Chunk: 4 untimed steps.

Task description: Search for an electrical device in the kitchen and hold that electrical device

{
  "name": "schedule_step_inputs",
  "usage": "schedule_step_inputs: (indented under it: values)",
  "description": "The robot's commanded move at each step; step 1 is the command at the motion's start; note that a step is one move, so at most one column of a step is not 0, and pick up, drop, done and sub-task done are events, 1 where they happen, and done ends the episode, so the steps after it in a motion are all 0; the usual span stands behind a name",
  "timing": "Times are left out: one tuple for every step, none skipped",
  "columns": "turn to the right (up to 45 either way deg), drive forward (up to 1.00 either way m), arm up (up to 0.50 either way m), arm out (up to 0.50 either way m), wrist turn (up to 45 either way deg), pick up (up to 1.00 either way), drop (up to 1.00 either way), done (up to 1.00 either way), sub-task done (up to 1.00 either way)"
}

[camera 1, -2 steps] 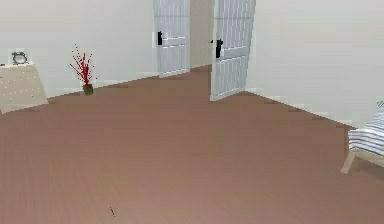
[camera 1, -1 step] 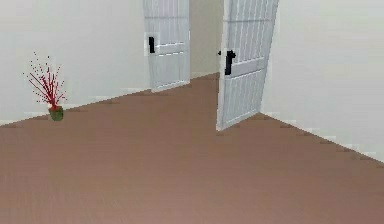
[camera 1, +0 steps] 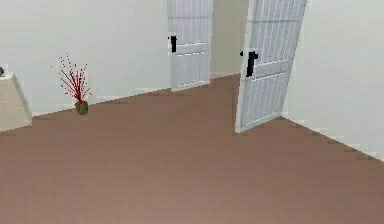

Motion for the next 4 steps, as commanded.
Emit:
schedule_step_inputs:
  values:
    - [0.0,0.15,0.00,0.00,0.0,0.00,0.00,0.00,0.00]
    - [0.0,1.00,0.00,0.00,0.0,0.00,0.00,0.00,0.00]
    - [0.0,1.00,0.00,0.00,0.0,0.00,0.00,0.00,0.00]
    - [-9.0,0.00,0.00,0.00,0.0,0.00,0.00,0.00,0.00]
